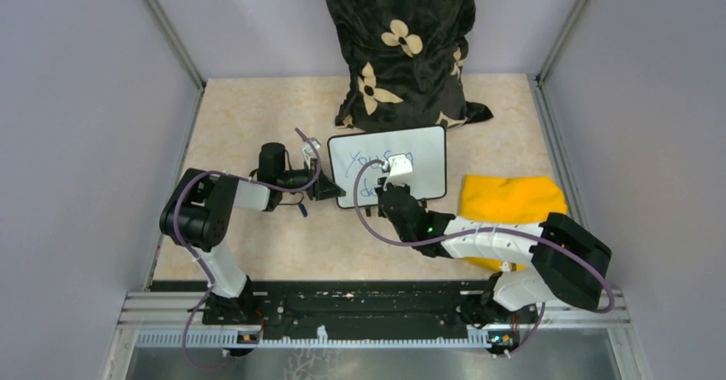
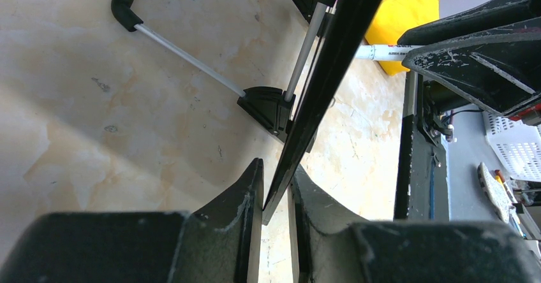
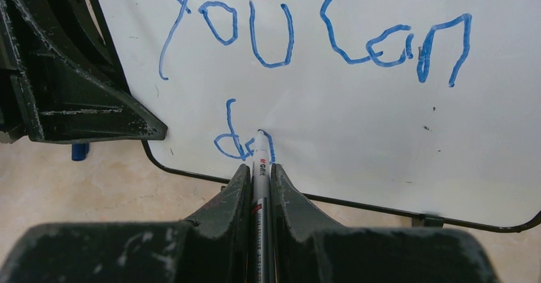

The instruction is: Write a sentence on the whiteboard

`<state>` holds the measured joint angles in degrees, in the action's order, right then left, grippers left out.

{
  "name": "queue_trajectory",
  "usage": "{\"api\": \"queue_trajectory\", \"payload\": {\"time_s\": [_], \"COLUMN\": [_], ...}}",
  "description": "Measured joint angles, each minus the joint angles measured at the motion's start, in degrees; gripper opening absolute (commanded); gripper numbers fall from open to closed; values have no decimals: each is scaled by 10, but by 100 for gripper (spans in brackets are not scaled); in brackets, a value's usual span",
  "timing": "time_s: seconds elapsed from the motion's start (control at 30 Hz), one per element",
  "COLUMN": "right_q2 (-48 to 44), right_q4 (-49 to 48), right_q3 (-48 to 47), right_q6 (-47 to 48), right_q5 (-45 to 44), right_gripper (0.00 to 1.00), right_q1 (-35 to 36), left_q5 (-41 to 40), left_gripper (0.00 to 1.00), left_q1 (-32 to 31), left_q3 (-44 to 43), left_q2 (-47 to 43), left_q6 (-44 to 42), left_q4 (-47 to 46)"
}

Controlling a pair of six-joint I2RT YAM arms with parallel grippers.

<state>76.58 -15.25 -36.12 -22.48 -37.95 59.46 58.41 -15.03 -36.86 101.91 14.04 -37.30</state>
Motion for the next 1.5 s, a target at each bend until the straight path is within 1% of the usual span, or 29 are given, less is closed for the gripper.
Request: {"api": "queue_trajectory", "payload": {"time_s": [0.87,1.1,1.2,1.33,1.5], "right_q2": [9,2,-21,-82,-147], "right_q4": [-7,7,18,23,31], "right_q3": [5,9,9,9,9], "right_q6": [-23,-32,-36,-37,-22], "right_q5": [24,33,37,36,8], "right_gripper": [0,0,0,0,0], "right_q1": [0,-1,-1,-1,-2], "left_q5": [0,0,0,0,0], "left_gripper": [25,25,25,25,25], "left_q1": [0,0,0,-1,-1], "left_q3": [0,0,0,0,0], "left_q2": [0,0,0,0,0], "left_q6": [0,0,0,0,0], "left_q4": [1,1,1,1,1]}}
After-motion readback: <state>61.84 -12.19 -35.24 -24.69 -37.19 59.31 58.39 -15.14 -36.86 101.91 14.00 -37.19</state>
